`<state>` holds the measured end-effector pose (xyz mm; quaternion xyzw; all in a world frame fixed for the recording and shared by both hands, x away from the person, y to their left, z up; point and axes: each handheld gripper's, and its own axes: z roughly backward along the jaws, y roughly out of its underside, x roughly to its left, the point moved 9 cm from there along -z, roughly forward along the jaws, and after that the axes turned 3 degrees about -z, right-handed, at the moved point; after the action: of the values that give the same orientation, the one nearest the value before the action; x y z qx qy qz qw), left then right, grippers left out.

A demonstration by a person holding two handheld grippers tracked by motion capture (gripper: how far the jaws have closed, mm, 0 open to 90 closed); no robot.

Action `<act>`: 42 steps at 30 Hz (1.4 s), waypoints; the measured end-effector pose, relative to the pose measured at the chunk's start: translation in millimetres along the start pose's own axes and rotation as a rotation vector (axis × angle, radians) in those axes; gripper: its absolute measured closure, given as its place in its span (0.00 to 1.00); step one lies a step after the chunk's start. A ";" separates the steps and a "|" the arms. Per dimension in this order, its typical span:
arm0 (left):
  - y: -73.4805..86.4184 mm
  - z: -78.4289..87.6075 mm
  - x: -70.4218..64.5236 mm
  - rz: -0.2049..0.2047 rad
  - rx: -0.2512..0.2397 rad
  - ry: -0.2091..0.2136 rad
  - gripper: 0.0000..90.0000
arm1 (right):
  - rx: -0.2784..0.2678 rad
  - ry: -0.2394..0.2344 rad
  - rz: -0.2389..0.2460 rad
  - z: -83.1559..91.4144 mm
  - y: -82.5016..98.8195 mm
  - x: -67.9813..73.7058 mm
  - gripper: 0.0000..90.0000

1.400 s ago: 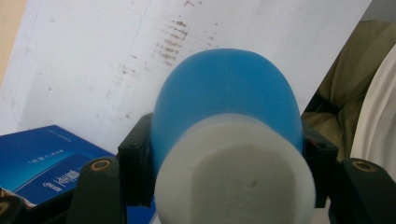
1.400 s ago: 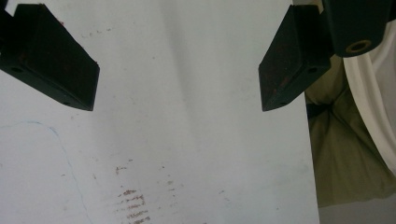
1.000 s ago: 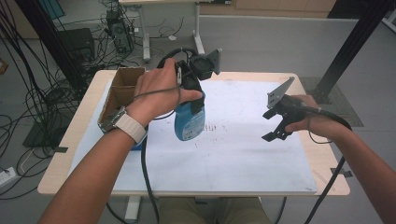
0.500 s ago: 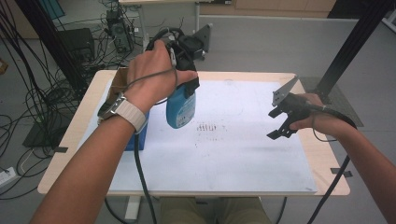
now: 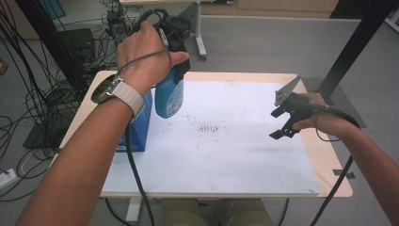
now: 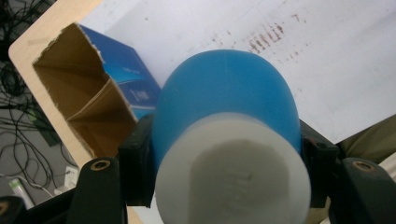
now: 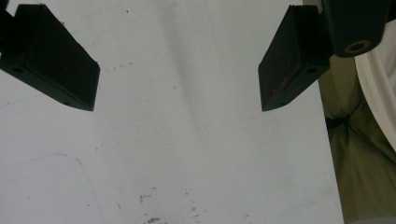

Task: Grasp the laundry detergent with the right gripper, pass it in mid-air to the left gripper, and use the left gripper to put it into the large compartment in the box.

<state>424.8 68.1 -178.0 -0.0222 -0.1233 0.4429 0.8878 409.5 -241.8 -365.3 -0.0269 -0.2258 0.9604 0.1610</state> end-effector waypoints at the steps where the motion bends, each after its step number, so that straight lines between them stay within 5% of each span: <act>1: 0.7 0.6 3.1 0.013 0.002 0.001 0.41 | 0.002 0.000 -0.001 -0.2 0.2 -0.2 0.14; 17: 5.1 11.4 35.3 0.186 -0.009 -0.006 0.41 | 0.001 0.005 -0.010 -1.1 1.1 -3.5 0.14; 42: 23.0 9.9 94.6 0.368 0.013 -0.056 0.41 | -0.004 0.014 -0.035 -4.1 4.0 -10.7 0.14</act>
<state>459.0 156.3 -153.0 -0.0265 -0.1392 0.5991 0.7880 419.0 -246.8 -370.9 -0.0297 -0.2269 0.9568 0.1794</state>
